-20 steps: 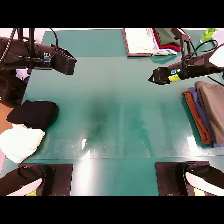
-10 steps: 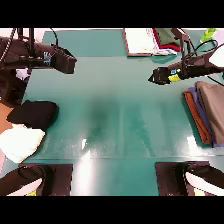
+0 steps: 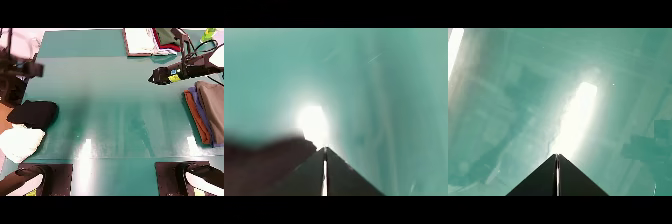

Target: Fold the shirts.

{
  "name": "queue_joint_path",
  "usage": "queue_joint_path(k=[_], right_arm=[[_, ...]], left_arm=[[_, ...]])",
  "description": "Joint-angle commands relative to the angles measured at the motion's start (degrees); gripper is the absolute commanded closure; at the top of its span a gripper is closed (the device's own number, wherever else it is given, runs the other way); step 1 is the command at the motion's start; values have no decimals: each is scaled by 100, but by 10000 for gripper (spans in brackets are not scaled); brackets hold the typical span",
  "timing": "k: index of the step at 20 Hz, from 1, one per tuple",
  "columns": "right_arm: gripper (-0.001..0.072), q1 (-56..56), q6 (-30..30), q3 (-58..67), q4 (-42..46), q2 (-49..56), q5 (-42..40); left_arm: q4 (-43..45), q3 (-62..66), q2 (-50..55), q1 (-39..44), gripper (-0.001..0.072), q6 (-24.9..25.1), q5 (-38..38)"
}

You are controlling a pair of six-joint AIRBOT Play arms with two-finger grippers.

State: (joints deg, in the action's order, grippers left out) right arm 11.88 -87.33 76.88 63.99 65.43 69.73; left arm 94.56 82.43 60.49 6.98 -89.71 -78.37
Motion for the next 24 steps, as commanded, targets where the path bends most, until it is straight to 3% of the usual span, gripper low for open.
queue_joint_path(k=[1, 2, 4, 8, 14, 15, 16, 18, 21, 24], right_arm=[[691, 7, 0, 4, 2, 4, 31], [691, 7, 0, 4, 2, 4, 28], [691, 7, 0, 4, 2, 7, 28], [691, 7, 0, 4, 2, 7, 28], [691, 7, -2, 4, 0, 7, 24], [691, 7, -2, 4, 0, 7, 24], [691, 7, -2, 4, 0, 4, 24], [691, 7, -2, 7, 0, 4, 22], [691, 4, -2, 361, 4, 7, 251], [691, 7, -2, 1327, 9, 4, 387]], left_arm=[[186, -981, -2, -1338, 389, -26, -546], [168, -1379, -2, -1541, 12, -28, -448], [170, -2087, 2, -1722, 46, -24, -85], [92, -3005, 103, -1720, 46, -26, 807], [-251, -3086, 382, -1720, 49, -26, 833], [-315, -3086, 382, -1720, 147, -26, 817], [-334, -3086, 382, -1720, 374, -22, 765], [-332, -3084, 382, -1720, 667, 9, 745], [-278, -2708, 210, -1646, 686, 24, 358], [31, -1421, -341, -1150, 687, 20, -17]])
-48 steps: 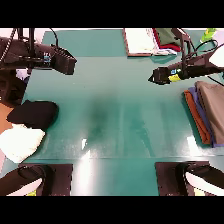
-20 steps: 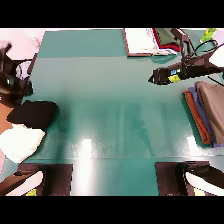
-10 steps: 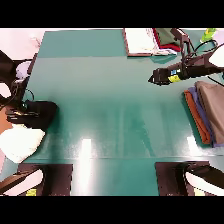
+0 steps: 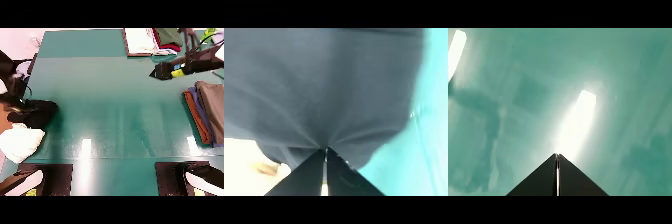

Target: Fold the shirts.

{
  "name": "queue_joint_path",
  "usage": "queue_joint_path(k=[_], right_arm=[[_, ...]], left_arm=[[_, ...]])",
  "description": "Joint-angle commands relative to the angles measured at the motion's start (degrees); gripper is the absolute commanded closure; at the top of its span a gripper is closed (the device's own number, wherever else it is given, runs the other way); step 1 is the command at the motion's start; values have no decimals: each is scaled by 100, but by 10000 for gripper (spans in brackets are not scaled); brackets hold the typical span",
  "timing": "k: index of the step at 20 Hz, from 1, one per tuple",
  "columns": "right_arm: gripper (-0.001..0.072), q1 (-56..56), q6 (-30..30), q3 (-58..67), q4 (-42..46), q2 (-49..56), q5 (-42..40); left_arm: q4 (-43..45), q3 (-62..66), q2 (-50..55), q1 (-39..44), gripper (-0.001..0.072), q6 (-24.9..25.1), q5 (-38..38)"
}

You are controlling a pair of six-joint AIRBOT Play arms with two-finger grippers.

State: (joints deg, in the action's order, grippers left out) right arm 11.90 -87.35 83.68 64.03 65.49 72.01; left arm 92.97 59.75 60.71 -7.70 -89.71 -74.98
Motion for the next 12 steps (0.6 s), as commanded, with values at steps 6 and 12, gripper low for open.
queue_joint_path(k=[6, 12], right_arm=[[691, -96, 0, 2411, 258, 0, 151], [691, -708, -116, 2916, 251, -17, 162]], left_arm=[[186, 3869, -739, 2033, 688, -4, -1174], [129, 4282, -278, 3753, 688, -332, -428]])
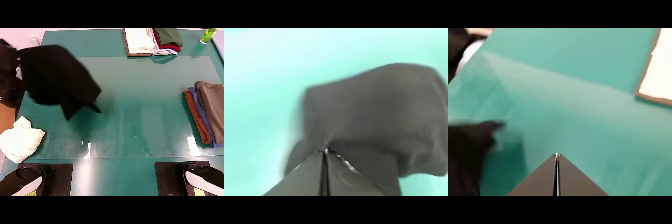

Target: Fold the shirts.

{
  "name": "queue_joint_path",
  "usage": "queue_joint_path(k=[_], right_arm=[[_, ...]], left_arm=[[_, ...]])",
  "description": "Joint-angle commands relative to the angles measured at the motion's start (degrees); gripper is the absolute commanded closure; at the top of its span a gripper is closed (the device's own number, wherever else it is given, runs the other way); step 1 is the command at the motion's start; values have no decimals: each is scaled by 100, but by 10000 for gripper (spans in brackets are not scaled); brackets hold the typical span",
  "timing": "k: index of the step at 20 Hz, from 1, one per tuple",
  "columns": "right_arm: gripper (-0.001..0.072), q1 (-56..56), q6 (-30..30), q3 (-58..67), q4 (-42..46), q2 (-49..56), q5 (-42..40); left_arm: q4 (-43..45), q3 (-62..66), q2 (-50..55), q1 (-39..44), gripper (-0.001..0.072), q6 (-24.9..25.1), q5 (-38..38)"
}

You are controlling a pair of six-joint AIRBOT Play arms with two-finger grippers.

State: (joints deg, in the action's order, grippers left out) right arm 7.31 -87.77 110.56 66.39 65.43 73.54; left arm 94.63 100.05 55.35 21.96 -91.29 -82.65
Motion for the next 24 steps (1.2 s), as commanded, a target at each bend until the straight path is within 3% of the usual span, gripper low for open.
queue_joint_path(k=[1, 3, 5, 9, 10, 11, 12, 17, 21, 24], right_arm=[[691, -343, -76, 225, 13, -9, 31], [691, -457, -85, 219, 15, -7, 44], [691, -529, -85, 219, 17, -7, 44], [691, -542, -87, 219, 122, -7, 44], [691, -542, -87, 219, 122, -7, 46], [691, -542, -87, 219, 120, -7, 55], [692, -542, -87, 219, 120, -7, 68], [691, -542, -85, 216, 122, -7, 267], [691, -538, -85, 216, 120, -7, 315], [691, -538, -85, 118, 118, -13, 286]], left_arm=[[-98, 254, 546, 1156, 688, -170, 531], [-315, 254, 1246, 1910, 688, -157, 1027], [-649, 254, 2050, 2625, 687, 197, 1478], [-782, 350, 3318, 3407, 683, 702, 1663], [-785, 348, 3410, 3405, 567, 772, 1659], [-761, 361, 3425, 3318, 213, 769, 1613], [-734, 389, 3401, 3154, 93, 732, 1497], [-656, 551, 3386, 1209, 108, 551, 26], [-686, 140, 3386, -374, 107, 249, -138], [-713, -682, 3386, -850, 107, 258, 146]])
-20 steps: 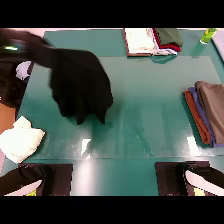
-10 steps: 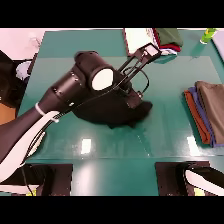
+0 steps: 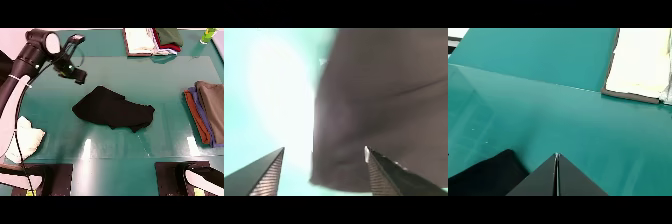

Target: Fold the shirts.

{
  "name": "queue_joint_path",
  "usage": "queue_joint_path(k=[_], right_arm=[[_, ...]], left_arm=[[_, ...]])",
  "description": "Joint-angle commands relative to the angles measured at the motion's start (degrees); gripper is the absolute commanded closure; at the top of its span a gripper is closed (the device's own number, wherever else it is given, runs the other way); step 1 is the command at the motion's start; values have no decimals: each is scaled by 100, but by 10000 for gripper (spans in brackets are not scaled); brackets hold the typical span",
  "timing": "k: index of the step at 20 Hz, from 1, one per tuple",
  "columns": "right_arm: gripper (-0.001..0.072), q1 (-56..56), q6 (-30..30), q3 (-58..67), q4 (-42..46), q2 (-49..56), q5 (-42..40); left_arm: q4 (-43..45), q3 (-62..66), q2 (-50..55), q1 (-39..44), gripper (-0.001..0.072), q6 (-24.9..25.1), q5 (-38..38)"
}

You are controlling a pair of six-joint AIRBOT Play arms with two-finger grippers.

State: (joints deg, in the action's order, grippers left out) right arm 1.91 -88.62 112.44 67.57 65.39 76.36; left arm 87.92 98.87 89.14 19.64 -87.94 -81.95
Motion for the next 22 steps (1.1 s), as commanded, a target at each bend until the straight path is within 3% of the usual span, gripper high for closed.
queue_joint_path(k=[1, 6, 13, 14, 15, 16, 22], right_arm=[[691, 2, 0, -205, 0, -22, -11], [691, 4, -2, -999, -28, -33, -107], [691, 4, -2, -1801, -50, -35, -254], [691, 2, -2, -1882, -42, -35, -243], [691, 2, -2, -1976, -35, -37, -221], [691, 2, 0, -2109, 13, -37, -170], [691, 2, -2, -3965, 452, -13, -61]], left_arm=[[-61, -870, 7, -640, 107, -74, 289], [-933, -2149, 133, -638, 107, -55, 1423], [-1231, -2247, 498, -328, 110, 101, 1565], [-1169, -2216, 487, -302, 154, 98, 1567], [-1051, -2151, 485, -304, 474, 105, 1495], [-868, -2033, 483, -304, 670, 120, 1397], [-516, -1309, 260, -302, 685, 142, 1261]])
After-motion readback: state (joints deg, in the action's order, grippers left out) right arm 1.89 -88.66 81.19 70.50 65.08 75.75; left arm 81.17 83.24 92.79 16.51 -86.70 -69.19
